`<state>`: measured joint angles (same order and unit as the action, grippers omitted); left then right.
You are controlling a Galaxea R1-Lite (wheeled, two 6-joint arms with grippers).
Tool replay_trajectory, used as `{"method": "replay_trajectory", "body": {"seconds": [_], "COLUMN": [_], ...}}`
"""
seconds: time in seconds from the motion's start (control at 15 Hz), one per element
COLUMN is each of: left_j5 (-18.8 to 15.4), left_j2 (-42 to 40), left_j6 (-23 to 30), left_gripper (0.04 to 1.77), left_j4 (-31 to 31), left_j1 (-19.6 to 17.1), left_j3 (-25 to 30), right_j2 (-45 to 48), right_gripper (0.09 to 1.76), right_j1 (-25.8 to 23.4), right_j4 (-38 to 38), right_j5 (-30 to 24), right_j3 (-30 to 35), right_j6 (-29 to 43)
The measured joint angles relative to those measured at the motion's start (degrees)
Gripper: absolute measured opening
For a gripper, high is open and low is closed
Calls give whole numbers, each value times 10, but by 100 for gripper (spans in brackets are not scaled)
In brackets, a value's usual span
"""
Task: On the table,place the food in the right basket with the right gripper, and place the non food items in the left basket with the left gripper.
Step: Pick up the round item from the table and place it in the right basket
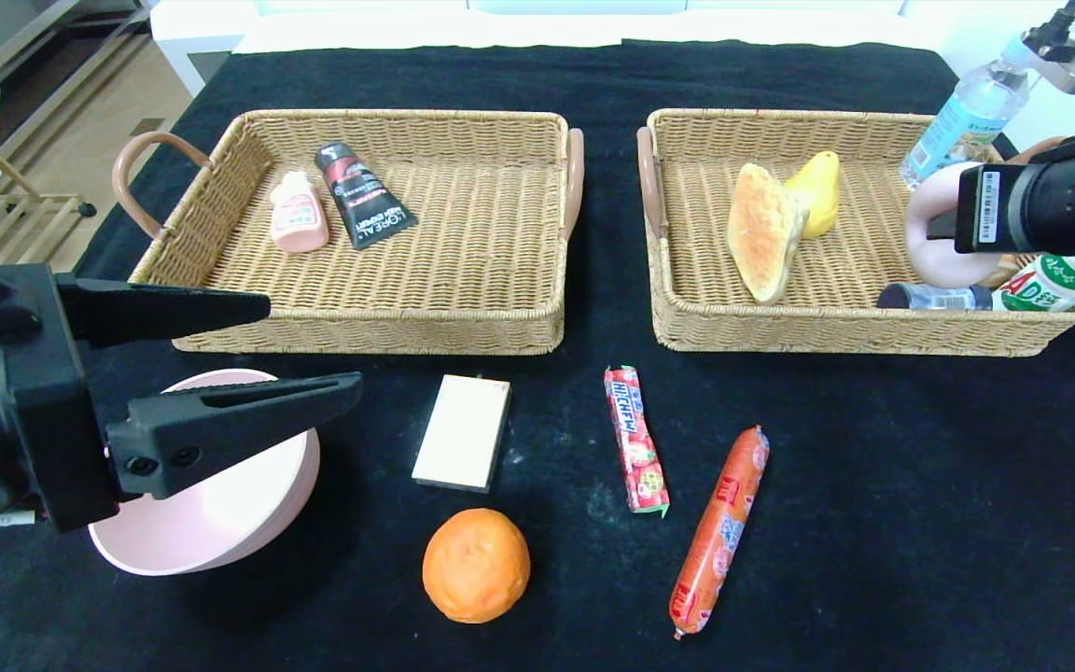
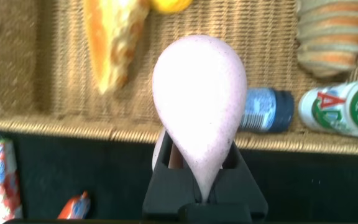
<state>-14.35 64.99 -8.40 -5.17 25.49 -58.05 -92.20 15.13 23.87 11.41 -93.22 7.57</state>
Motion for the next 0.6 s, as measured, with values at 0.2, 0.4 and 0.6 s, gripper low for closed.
{"method": "replay_trajectory", "body": {"seconds": [0.2,0.4,0.6], "left_j5": [0,0,0], "left_j2": [0,0,0], "left_j6": [0,0,0], "left_gripper": [172,172,172], "left_j4": [0,0,0], "left_j1": [0,0,0], "left_j3": [0,0,0], "right_j2": [-36,-74,-111], "right_gripper": [16,16,16], "right_j1": [-17,-36,-50], "right_j4": [-3,-6,-7], "right_j5": [1,0,0], "right_j3": [-42,-84,-127], "right_j6": [0,0,2]}}
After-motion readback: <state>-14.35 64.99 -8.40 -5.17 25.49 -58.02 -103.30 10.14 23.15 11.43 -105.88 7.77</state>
